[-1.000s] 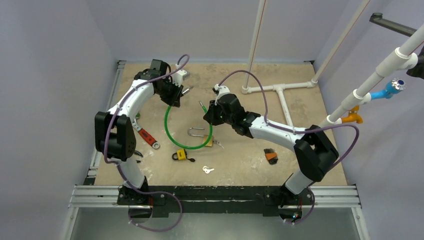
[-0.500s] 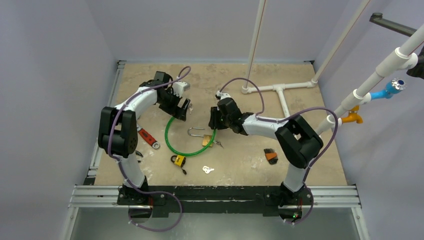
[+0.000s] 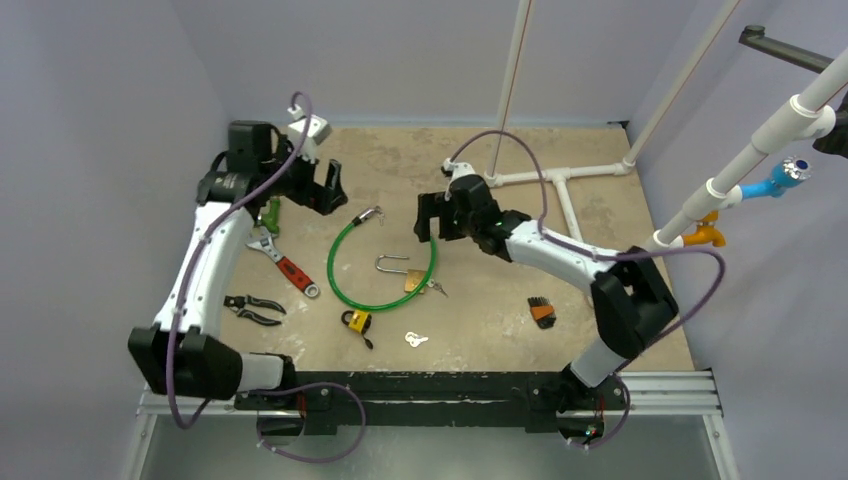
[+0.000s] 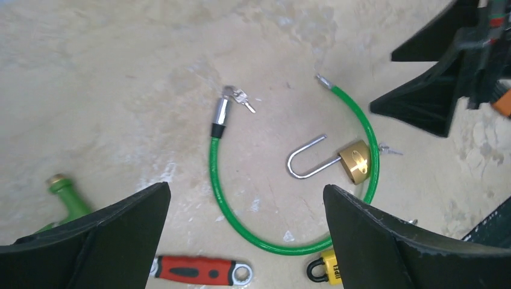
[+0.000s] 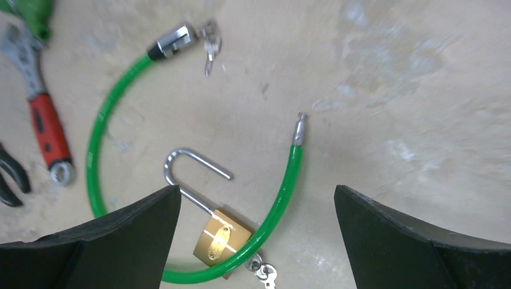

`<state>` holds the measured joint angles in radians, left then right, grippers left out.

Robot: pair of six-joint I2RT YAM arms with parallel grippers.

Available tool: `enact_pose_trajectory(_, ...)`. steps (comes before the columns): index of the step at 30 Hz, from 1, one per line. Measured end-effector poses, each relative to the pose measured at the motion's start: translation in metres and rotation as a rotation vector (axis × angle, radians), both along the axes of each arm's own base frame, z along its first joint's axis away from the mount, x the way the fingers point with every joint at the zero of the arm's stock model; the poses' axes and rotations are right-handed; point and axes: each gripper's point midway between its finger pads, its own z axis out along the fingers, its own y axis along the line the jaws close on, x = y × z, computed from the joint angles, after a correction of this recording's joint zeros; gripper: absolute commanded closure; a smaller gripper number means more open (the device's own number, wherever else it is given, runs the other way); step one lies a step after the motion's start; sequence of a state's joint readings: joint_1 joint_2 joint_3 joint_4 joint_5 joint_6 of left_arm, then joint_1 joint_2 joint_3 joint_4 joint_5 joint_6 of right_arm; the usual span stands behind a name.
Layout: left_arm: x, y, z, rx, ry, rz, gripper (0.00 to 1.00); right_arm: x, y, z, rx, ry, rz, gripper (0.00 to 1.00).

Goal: Unlock with the key

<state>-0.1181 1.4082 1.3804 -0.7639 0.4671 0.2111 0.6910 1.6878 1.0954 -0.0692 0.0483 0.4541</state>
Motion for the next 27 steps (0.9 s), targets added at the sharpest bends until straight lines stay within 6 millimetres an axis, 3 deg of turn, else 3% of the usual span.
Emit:
enact_pose_trajectory(3,-0.011,0.029,0.05,-0.031,-0.142,0.094,0.0,0.009,-0.025,0.057,0.055,-0.106,-0.051,0.01)
enact_pose_trajectory(5,-0.015,0.046,0.066,-0.037,-0.204,0.155,0.0,0.02,-0.058,0.094,0.095,-0.188,-0.131,0.01)
enact_pose_trajectory(6,-0.017,0.057,0.069,-0.039,-0.232,0.192,0.0,0.029,-0.087,0.115,0.107,-0.24,-0.212,0.01)
enact_pose_trajectory(9,-0.019,0.078,0.049,-0.049,-0.246,0.274,0.0,0.046,-0.166,0.141,0.082,-0.354,-0.477,0.01)
enact_pose_trajectory(11,-0.02,0.086,0.014,-0.052,-0.227,0.32,0.0,0.044,-0.207,0.136,0.038,-0.421,-0.615,0.01)
enact_pose_trajectory(13,-0.023,0.088,-0.028,-0.057,-0.192,0.349,0.0,0.029,-0.239,0.109,-0.054,-0.452,-0.707,0.01)
enact_pose_trajectory(17,-0.024,0.09,-0.087,-0.068,-0.179,0.377,0.0,0.017,-0.277,0.064,-0.233,-0.428,-0.797,0.01)
enact_pose_trajectory(23,-0.003,0.094,-0.131,-0.099,-0.256,0.414,0.0,0.015,-0.316,0.051,-0.299,-0.523,-0.877,0.01)
enact_pose_trajectory(27,0.01,0.095,-0.147,-0.125,-0.297,0.432,0.0,0.018,-0.319,0.04,-0.314,-0.566,-0.849,0.01)
